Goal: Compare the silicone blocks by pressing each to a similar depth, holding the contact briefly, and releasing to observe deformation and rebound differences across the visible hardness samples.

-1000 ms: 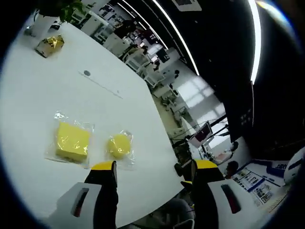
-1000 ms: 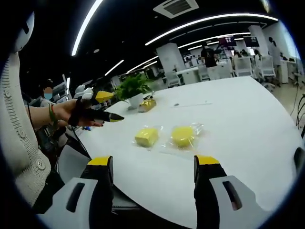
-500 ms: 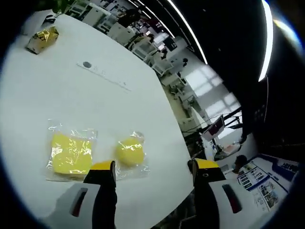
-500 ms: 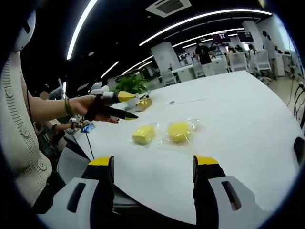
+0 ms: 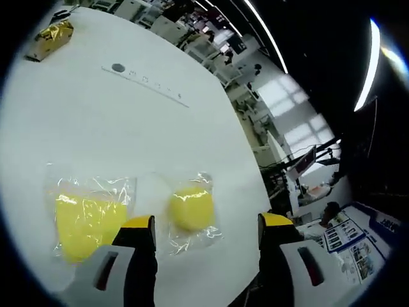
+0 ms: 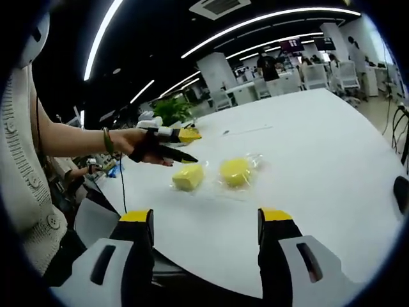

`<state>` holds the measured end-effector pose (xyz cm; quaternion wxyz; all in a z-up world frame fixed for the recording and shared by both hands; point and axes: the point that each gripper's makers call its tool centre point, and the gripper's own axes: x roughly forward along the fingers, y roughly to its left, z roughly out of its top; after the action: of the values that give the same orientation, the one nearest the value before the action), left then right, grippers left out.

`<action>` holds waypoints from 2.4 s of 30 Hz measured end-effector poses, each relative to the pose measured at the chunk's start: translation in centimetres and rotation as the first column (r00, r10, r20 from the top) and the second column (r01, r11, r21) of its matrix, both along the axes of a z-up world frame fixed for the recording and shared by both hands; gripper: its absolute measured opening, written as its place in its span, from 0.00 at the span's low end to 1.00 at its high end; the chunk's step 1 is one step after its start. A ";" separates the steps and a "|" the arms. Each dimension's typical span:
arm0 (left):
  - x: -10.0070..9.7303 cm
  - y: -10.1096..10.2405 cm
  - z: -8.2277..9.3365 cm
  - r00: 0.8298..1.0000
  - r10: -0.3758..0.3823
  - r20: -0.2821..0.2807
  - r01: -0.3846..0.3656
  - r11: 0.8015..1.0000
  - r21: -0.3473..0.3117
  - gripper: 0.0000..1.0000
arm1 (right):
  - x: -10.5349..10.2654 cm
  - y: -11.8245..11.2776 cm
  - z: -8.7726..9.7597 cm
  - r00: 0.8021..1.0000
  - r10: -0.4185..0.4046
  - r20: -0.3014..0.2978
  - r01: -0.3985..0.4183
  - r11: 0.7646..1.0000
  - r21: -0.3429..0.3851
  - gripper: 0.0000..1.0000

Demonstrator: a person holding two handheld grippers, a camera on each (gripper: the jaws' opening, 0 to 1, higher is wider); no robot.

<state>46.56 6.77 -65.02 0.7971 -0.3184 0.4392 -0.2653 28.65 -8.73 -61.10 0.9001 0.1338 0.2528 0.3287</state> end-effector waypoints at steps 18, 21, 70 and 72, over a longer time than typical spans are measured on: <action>3.4 -1.3 -4.6 0.997 0.027 -0.072 -0.028 0.999 -0.020 0.54 | 0.5 0.1 -1.2 0.998 0.017 -0.066 -0.017 1.000 -0.006 0.56; 4.0 -1.4 -4.9 0.996 0.036 -0.081 -0.038 0.999 -0.027 0.54 | 0.9 0.3 -1.3 0.997 0.021 -0.071 -0.021 1.000 -0.010 0.56; 5.9 -3.7 -6.1 0.997 0.036 -0.069 -0.036 0.999 0.011 0.00 | 2.2 0.7 -1.4 0.995 0.045 -0.083 -0.044 0.999 0.010 0.48; 5.7 -4.0 -5.5 0.998 0.020 -0.052 -0.020 1.000 0.001 0.00 | 2.3 0.8 -1.1 0.996 0.046 -0.076 -0.045 0.999 0.012 0.48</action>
<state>52.29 2.78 -70.56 0.7881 -0.3294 0.4565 -0.2491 30.93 -7.92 -62.16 0.8814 0.1450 0.2882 0.3451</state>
